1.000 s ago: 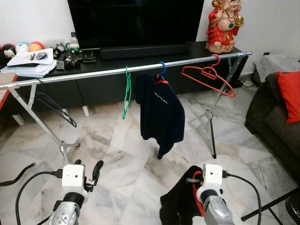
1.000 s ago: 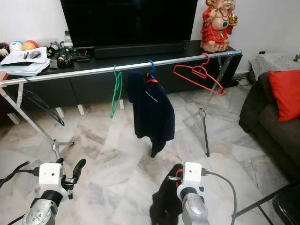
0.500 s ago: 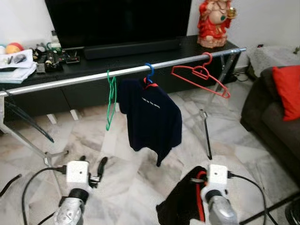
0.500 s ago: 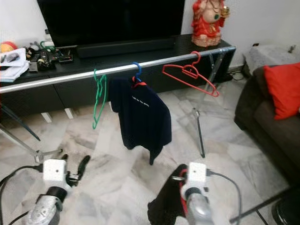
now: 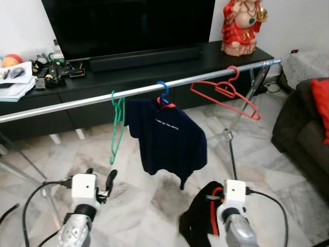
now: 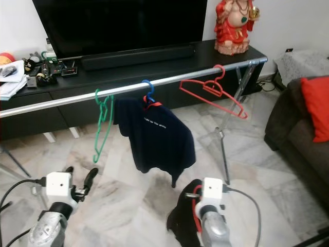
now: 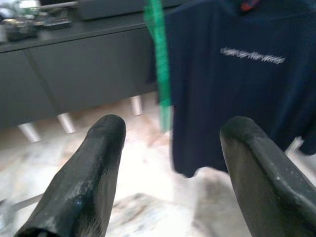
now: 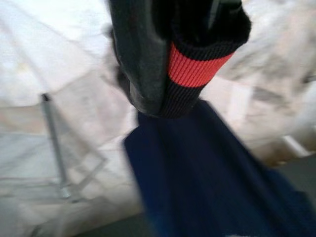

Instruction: Hang hanger

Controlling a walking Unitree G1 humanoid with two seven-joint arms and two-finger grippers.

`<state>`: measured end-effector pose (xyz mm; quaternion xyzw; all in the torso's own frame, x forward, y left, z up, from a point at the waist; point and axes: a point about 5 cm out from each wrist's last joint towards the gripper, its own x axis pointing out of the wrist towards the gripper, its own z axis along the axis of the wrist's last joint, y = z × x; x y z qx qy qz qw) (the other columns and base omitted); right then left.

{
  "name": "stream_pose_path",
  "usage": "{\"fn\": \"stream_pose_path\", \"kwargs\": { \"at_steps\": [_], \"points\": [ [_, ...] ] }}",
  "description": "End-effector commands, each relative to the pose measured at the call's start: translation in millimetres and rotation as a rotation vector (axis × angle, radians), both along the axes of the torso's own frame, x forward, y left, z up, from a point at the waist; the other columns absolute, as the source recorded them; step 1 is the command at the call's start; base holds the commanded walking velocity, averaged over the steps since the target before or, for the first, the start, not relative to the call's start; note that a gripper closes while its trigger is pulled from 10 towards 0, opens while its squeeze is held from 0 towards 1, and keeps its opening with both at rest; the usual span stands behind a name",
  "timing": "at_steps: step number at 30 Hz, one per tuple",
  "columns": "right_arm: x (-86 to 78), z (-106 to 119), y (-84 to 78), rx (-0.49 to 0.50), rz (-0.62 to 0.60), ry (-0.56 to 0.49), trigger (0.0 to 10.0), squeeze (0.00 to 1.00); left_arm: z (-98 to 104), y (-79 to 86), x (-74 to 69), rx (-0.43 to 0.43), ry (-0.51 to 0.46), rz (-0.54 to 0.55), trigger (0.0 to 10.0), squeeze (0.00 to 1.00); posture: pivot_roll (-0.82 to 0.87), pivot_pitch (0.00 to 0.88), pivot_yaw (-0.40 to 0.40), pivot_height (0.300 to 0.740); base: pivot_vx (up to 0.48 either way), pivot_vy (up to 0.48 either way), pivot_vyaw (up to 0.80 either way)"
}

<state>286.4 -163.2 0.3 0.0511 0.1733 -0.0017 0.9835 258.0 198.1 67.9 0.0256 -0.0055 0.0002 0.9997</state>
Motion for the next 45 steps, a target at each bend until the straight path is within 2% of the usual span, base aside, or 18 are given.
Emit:
{"fn": "stream_pose_path", "kwargs": {
  "at_steps": [1,10,21,30,34,38,45],
  "points": [
    [4.0,4,8.1,0.011,0.017,-0.026,10.0,0.0,8,8.6,2.2,0.013,-0.022,0.024,10.0,0.0,0.02,0.109,0.007,0.74,0.356,0.0,0.0],
    [3.3,3,7.9,0.013,0.016,-0.021,10.0,0.0,25,4.5,11.2,-0.005,-0.081,0.005,10.0,0.0,0.02,0.108,0.008,0.74,0.358,0.0,0.0],
    [1.9,2,8.1,0.016,0.02,-0.013,10.0,0.0,40,1.1,21.3,-0.033,-0.096,-0.014,10.0,0.0,0.02,0.109,0.01,0.74,0.239,0.0,0.0],
    [0.8,0,13.4,0.026,0.031,-0.008,10.0,0.0,57,21.7,29.2,0.008,-0.02,-0.101,10.0,0.0,0.03,0.12,0.024,0.74,0.0,0.0,0.0],
    [-0.7,-1,16.2,0.033,0.029,-0.005,10.0,0.0,61,28.4,27.1,0.005,-0.037,-0.092,10.0,0.0,0.03,0.117,0.032,0.74,0.0,0.0,0.0],
    [-3.2,-4,17.1,0.034,0.026,0.003,10.0,0.0,55,20.8,21.5,0.006,-0.021,-0.107,10.0,0.0,0.03,0.116,0.034,0.74,0.0,0.0,0.0],
    [-3.6,-4,13.2,0.03,0.018,0.009,10.0,0.0,54,6.5,21.1,-0.024,-0.012,-0.153,10.0,0.0,0.02,0.12,0.033,0.74,0.0,0.46,0.0]
  ]
}}
